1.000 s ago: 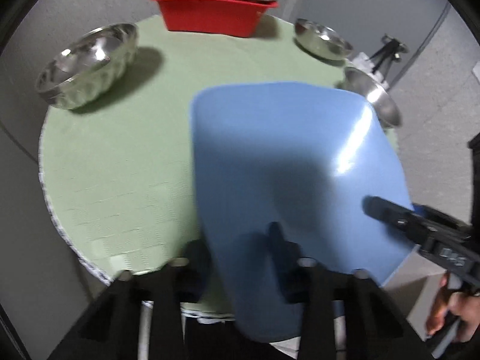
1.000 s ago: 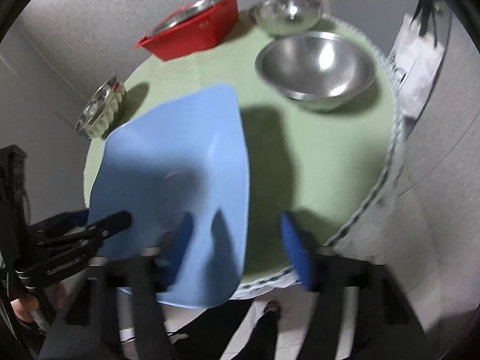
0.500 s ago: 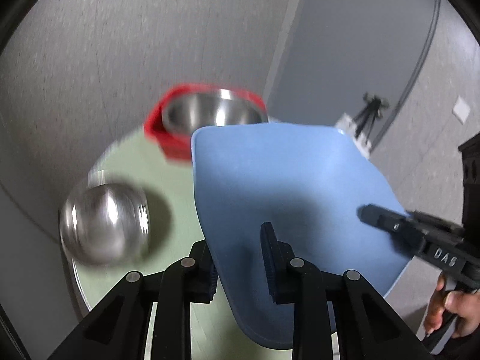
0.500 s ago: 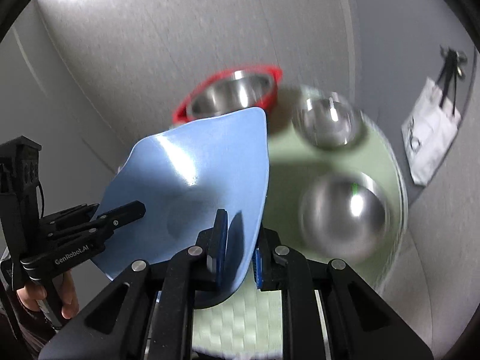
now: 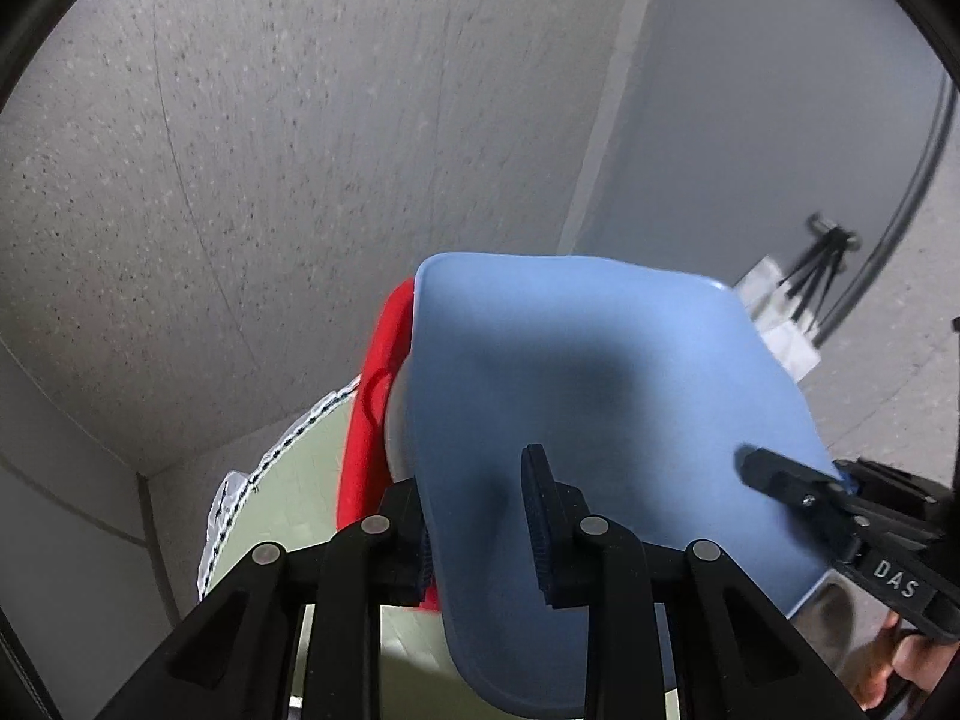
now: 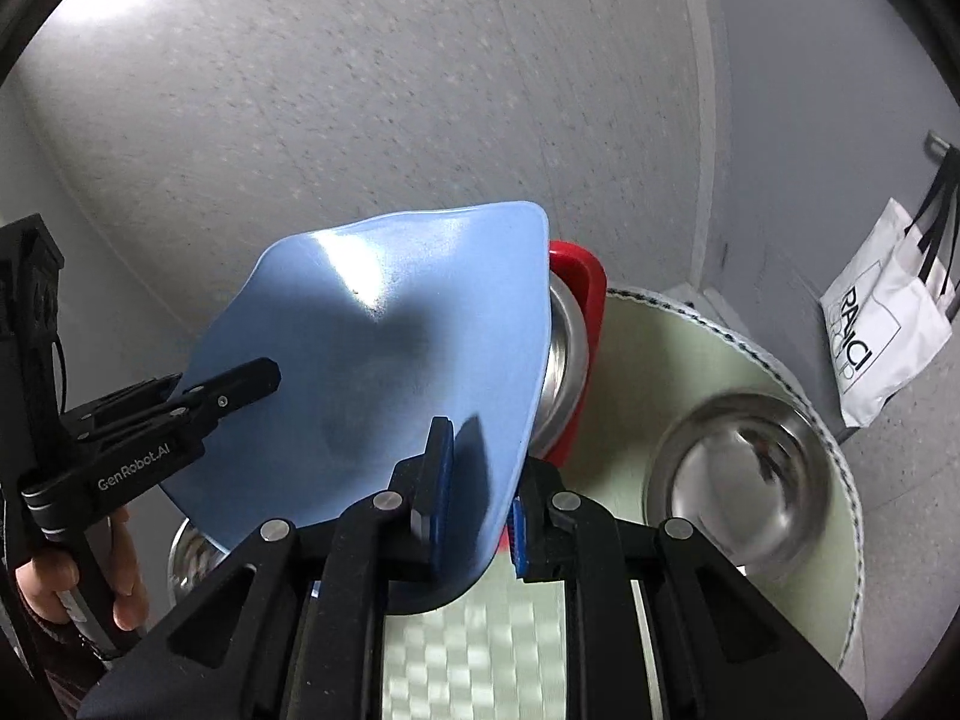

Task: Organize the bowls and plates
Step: 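Lower the blue plate onto the bowl in the red basket, open both tools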

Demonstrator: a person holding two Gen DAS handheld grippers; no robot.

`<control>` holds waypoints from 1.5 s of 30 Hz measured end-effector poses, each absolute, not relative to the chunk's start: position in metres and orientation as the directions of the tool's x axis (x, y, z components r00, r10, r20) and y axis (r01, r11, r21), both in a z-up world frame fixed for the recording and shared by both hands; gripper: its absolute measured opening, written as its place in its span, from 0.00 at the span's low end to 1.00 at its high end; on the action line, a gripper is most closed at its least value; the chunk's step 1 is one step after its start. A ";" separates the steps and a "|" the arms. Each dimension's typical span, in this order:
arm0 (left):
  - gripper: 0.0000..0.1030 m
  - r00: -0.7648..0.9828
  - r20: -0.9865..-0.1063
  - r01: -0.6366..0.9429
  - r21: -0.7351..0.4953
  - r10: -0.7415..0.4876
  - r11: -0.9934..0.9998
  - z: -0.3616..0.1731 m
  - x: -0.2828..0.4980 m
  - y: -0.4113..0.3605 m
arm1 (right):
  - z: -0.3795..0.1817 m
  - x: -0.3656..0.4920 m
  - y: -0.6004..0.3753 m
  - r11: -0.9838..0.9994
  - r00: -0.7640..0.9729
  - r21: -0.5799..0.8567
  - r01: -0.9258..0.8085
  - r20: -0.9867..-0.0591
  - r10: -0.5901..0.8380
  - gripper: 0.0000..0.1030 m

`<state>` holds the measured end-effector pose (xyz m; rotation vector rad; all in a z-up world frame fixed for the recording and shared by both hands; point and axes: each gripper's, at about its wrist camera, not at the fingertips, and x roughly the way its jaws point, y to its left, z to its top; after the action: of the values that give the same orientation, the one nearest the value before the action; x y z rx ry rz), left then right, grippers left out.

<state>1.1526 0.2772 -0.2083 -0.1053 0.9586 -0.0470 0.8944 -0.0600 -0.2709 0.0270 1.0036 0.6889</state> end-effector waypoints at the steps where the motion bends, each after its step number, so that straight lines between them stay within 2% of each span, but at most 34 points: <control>1: 0.21 0.564 -0.821 -0.007 -0.105 -0.083 0.994 -0.213 1.168 0.272 | -0.276 0.899 -0.054 0.796 0.341 0.321 -0.513 -0.775 0.532 0.15; 9: 0.22 0.521 -0.850 -0.010 -0.092 -0.073 0.996 -0.256 1.216 0.272 | -0.303 0.913 -0.036 0.817 0.313 0.290 -0.498 -0.819 0.481 0.17; 15: 0.35 0.530 -0.846 -0.009 -0.073 -0.058 0.997 -0.246 1.218 0.250 | -0.308 0.910 -0.031 0.822 0.321 0.275 -0.499 -0.822 0.470 0.24; 16: 0.38 0.529 -0.847 -0.008 -0.073 -0.057 0.997 -0.246 1.217 0.248 | -0.308 0.912 -0.028 0.820 0.320 0.279 -0.501 -0.820 0.474 0.26; 18: 0.40 0.523 -0.851 -0.004 -0.070 -0.057 0.998 -0.241 1.208 0.241 | -0.307 0.909 -0.028 0.807 0.312 0.295 -0.511 -0.812 0.494 0.39; 20: 0.46 0.520 -0.853 0.000 -0.063 -0.054 0.998 -0.231 1.200 0.237 | -0.301 0.905 -0.028 0.807 0.324 0.285 -0.517 -0.808 0.493 0.48; 21: 0.51 0.525 -0.849 0.003 -0.065 -0.057 0.998 -0.228 1.196 0.235 | -0.298 0.903 -0.028 0.808 0.327 0.282 -0.517 -0.807 0.491 0.51; 24: 0.54 0.535 -0.844 -0.008 -0.060 -0.047 0.998 -0.216 1.185 0.232 | -0.294 0.898 -0.034 0.804 0.328 0.290 -0.520 -0.801 0.501 0.56; 27: 0.66 0.564 -0.825 -0.025 -0.071 -0.044 0.997 -0.207 1.174 0.231 | -0.290 0.893 -0.045 0.805 0.337 0.296 -0.514 -0.794 0.506 0.64; 28: 0.69 0.578 -0.815 -0.028 -0.067 -0.039 0.997 -0.203 1.169 0.230 | -0.287 0.892 -0.048 0.804 0.342 0.297 -0.515 -0.789 0.511 0.64; 33: 0.71 0.619 -0.786 -0.077 -0.038 0.017 0.996 -0.180 1.138 0.222 | -0.268 0.884 -0.073 0.776 0.349 0.325 -0.540 -0.753 0.558 0.64; 37: 0.80 0.662 -0.746 -0.135 -0.017 0.077 0.991 -0.164 1.100 0.191 | -0.253 0.881 -0.109 0.759 0.359 0.330 -0.561 -0.729 0.583 0.66; 42: 0.88 0.696 -0.712 -0.200 -0.074 0.089 0.977 -0.162 1.056 0.130 | -0.250 0.887 -0.165 0.764 0.389 0.273 -0.584 -0.732 0.559 0.69; 45: 0.88 0.696 -0.712 -0.220 -0.095 0.088 0.971 -0.169 1.043 0.089 | -0.255 0.896 -0.200 0.774 0.395 0.261 -0.576 -0.740 0.544 0.69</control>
<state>1.0427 0.0886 -0.1693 -0.1784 0.7829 0.1726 0.8956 -0.1995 -0.2555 -0.0398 0.9230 0.7103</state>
